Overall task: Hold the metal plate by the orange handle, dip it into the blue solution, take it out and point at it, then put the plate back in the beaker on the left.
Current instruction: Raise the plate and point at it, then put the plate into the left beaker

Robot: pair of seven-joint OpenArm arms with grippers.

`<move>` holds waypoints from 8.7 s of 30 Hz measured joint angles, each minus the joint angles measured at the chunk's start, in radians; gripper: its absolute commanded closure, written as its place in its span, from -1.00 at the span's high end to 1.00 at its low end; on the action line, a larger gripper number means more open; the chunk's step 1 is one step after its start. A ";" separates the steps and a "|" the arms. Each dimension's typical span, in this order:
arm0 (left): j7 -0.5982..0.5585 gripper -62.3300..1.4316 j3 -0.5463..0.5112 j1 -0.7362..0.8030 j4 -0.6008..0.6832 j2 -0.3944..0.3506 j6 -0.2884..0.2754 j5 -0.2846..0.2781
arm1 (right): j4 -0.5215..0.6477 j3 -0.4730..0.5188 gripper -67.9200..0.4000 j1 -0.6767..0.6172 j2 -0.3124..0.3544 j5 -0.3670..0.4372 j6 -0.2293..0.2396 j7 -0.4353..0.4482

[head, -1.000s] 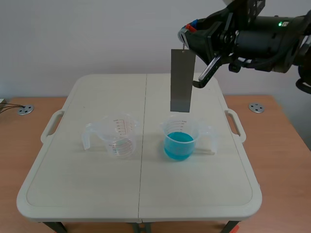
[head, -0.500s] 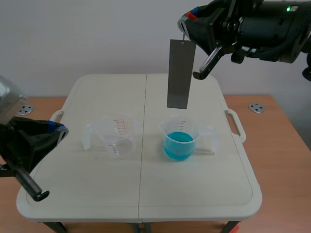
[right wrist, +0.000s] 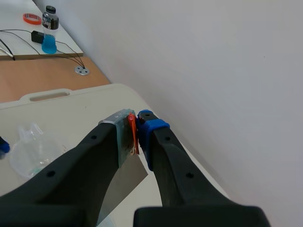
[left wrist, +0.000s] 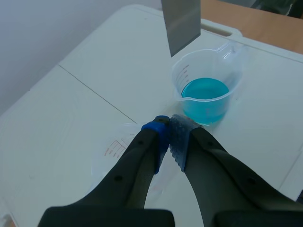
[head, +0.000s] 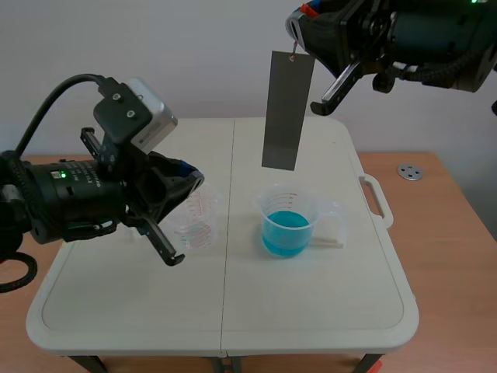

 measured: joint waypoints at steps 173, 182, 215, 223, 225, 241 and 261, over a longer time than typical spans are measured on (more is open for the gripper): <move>-0.147 -0.90 -0.474 1.052 -0.123 -0.059 0.078 0.040 | -0.295 -0.269 -0.95 0.241 -0.316 -0.029 0.000 -0.167; -0.128 -0.90 -0.474 1.052 -0.123 -0.059 0.078 0.040 | -0.336 -0.270 -0.95 0.241 -0.316 -0.029 0.000 -0.150; -0.128 -0.90 -0.427 1.052 -0.131 -0.028 0.078 0.040 | -0.601 -0.296 -0.95 0.239 -0.314 -0.031 -0.002 -0.041; -0.128 -0.90 -0.427 1.052 -0.157 -0.009 0.079 0.040 | -0.670 -0.296 -0.95 0.239 -0.314 -0.031 -0.002 0.021; -0.128 -0.90 -0.427 1.051 -0.160 -0.009 0.078 0.040 | -0.690 -0.296 -0.95 0.239 -0.314 -0.031 -0.002 0.043; -0.127 -0.90 -0.427 1.016 -0.205 -0.009 0.078 0.040 | -0.748 -0.296 -0.95 0.239 -0.317 -0.031 -0.003 0.066; -0.127 -0.90 -0.427 1.016 -0.205 -0.009 0.078 0.040 | -0.748 -0.296 -0.95 0.239 -0.317 -0.038 -0.003 0.059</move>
